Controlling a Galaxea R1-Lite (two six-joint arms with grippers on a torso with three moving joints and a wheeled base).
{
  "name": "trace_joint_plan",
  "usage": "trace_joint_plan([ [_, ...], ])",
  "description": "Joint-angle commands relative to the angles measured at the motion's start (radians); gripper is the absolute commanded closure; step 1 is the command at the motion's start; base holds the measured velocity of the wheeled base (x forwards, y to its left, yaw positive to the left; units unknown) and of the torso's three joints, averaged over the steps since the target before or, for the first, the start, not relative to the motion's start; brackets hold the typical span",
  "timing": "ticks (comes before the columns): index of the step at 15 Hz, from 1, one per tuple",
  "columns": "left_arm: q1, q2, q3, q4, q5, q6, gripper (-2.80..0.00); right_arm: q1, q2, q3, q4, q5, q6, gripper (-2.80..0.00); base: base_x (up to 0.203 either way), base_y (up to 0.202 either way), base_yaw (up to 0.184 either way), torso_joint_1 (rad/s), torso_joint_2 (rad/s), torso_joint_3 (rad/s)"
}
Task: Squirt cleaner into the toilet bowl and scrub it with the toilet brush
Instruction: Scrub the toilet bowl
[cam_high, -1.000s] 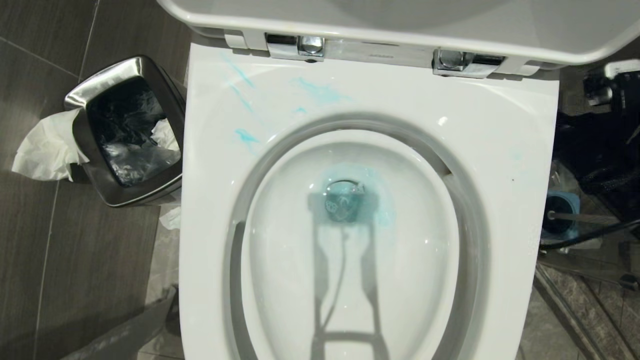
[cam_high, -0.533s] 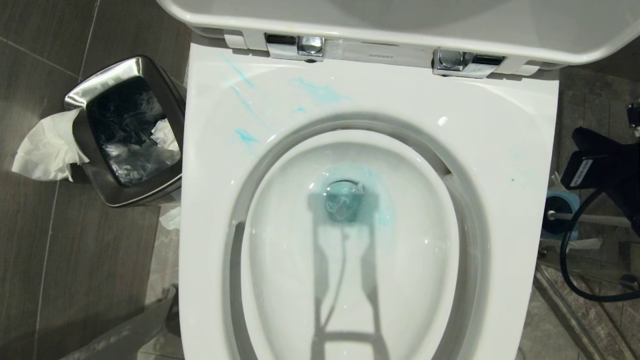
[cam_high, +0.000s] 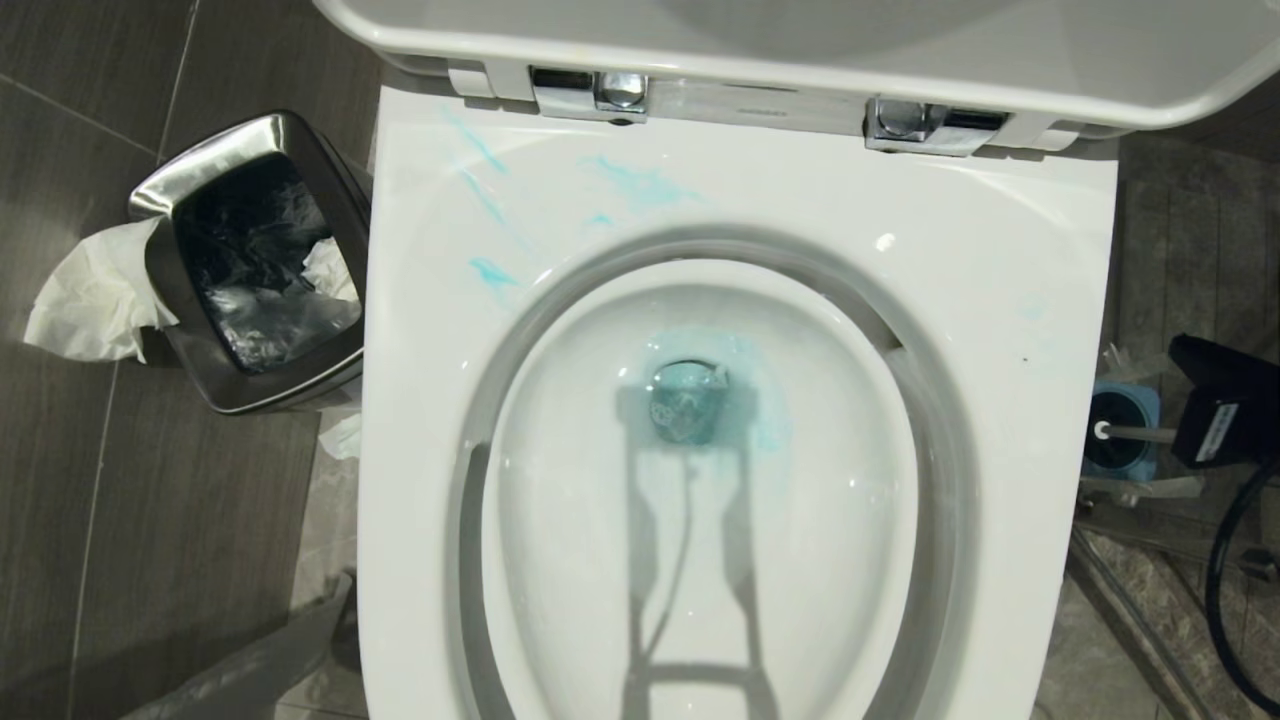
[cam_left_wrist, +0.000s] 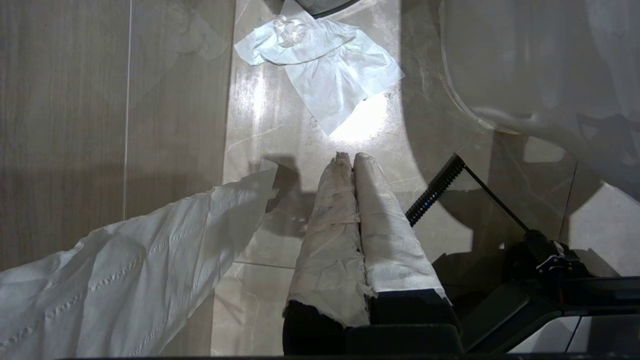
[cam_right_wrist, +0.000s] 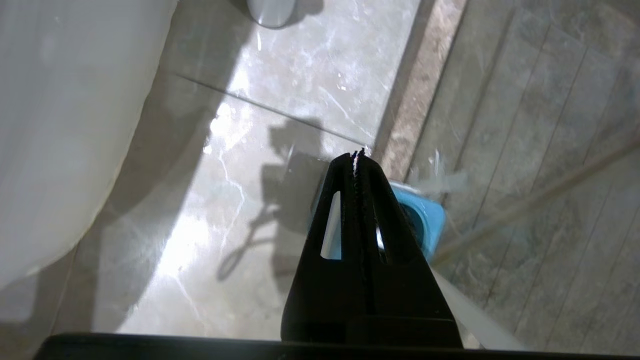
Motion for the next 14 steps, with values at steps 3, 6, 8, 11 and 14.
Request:
trace_joint_plan([
  [3,0.0,0.001,0.002,0.0,-0.001,0.0,0.0,-0.197,-0.212,0.089,0.027,0.373,0.022,0.0,0.0,0.0,0.0,0.0,0.0,0.0],
  [6,0.0,0.001,0.002,0.0,-0.001,0.0,0.0,-0.305,-0.37,0.15,0.109,0.616,0.088,0.0,0.0,0.0,0.0,0.0,0.0,0.0],
  [8,0.0,0.001,0.002,0.0,-0.001,0.0,0.0,-0.317,-0.476,0.153,0.295,0.652,0.118,0.0,0.0,0.0,0.0,0.0,0.0,0.0],
  [11,0.0,0.001,0.002,0.0,-0.001,0.0,0.0,-0.319,-0.676,0.063,0.752,0.653,0.127,0.0,0.0,0.0,0.0,0.0,0.0,0.0],
  [14,0.0,0.001,0.002,0.0,-0.001,0.0,0.0,-0.321,-0.807,0.07,0.88,0.453,0.111,0.0,0.0,0.0,0.0,0.0,0.0,0.0],
])
